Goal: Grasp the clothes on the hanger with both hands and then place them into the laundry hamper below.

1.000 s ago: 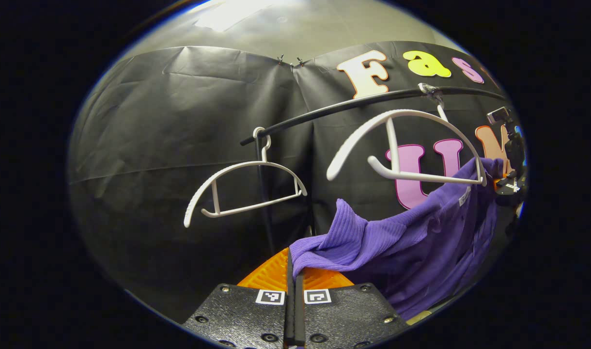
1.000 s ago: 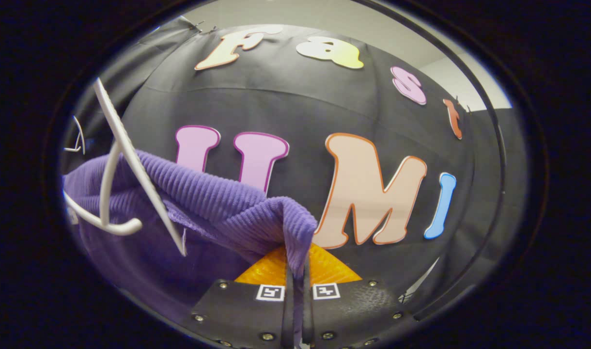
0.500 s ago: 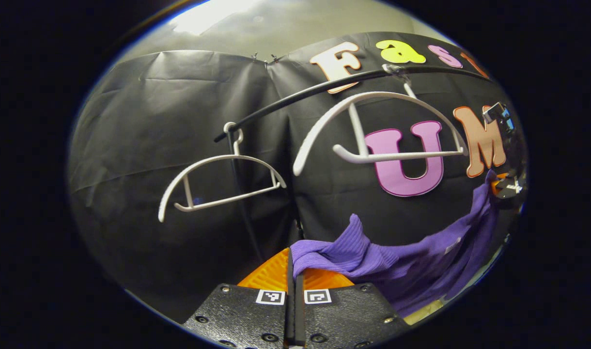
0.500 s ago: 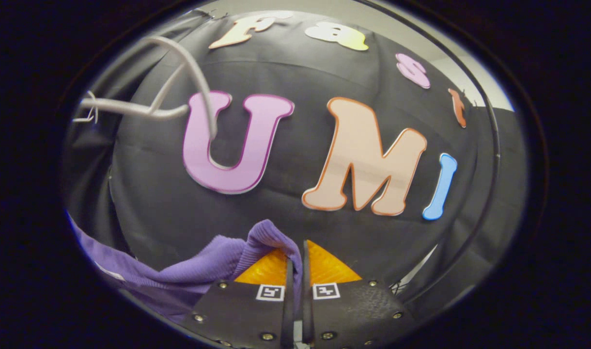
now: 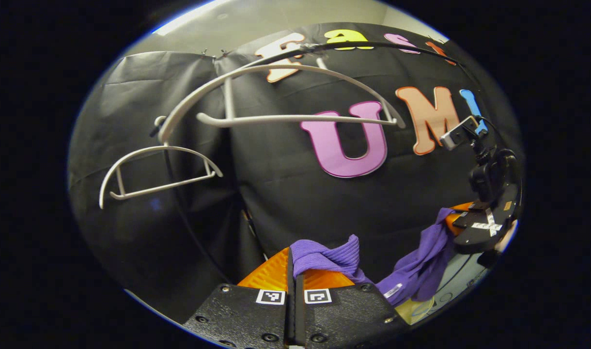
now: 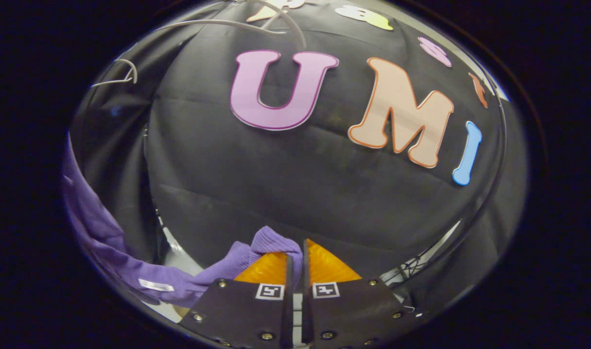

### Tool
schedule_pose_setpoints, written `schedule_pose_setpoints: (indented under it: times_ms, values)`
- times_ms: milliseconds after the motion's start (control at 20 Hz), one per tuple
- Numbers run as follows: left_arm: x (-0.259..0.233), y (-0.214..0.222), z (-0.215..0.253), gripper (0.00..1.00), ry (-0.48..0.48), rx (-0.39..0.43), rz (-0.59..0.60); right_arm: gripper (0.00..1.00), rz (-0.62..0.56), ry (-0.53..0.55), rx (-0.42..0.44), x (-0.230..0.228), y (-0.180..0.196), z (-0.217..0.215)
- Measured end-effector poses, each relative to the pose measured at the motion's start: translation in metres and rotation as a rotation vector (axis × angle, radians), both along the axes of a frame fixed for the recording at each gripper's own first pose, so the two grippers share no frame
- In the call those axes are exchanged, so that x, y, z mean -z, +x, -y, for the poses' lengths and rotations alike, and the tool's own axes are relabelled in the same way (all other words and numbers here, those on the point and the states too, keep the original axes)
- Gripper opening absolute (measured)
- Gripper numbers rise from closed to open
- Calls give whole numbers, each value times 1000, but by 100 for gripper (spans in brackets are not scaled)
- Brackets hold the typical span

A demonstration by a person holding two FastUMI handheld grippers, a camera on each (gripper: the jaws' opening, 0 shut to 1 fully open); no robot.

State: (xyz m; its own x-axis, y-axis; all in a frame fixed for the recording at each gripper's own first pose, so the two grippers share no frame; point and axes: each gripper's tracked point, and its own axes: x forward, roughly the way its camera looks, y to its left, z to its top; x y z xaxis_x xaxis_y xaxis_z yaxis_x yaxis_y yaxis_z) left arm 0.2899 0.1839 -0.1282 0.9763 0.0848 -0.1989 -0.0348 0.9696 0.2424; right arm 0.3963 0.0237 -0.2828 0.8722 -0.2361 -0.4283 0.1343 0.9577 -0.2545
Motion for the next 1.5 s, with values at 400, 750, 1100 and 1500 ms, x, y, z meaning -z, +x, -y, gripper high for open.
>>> schedule_pose_setpoints:
  times_ms: [400, 750, 1100, 1500]
  values:
    - [61, 9, 90, 0, -202, 238, -158, 7, -122, 79, -106, 44, -55, -42]
    - [128, -10, 123, 3, -361, 290, -366, 4, -278, 156, -121, 91, -101, -48]
    - [203, -31, 130, 1, -404, 243, -571, 7, -446, 211, -122, 132, -137, -55]
    - [230, -43, 131, 30, -472, 188, -663, 7, -481, 207, -140, 138, -139, -63]
